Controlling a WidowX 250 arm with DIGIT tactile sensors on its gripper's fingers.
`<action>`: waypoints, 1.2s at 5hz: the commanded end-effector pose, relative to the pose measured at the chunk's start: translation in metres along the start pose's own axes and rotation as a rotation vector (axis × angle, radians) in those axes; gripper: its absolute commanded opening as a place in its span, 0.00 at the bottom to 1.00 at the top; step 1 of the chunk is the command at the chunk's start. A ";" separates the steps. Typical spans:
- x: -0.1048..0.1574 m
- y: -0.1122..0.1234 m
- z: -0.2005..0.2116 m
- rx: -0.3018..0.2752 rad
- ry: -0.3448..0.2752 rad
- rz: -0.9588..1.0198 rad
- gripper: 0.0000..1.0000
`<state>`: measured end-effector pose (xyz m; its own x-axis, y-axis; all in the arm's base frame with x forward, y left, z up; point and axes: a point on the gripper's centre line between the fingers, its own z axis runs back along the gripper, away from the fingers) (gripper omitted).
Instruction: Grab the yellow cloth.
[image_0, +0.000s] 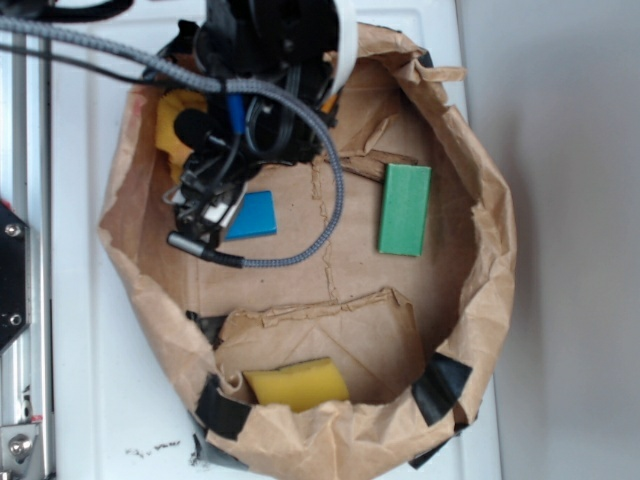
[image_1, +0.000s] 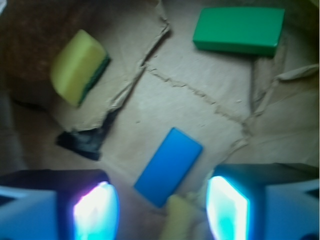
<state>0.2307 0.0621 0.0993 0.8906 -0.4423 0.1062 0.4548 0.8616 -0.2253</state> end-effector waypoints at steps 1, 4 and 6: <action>-0.007 0.028 0.008 0.152 -0.022 -0.081 1.00; -0.009 0.030 0.003 0.096 0.000 -0.117 1.00; -0.025 0.038 -0.034 0.037 0.073 -0.211 1.00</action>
<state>0.2193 0.0839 0.0409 0.7875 -0.6134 0.0603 0.6111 0.7643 -0.2058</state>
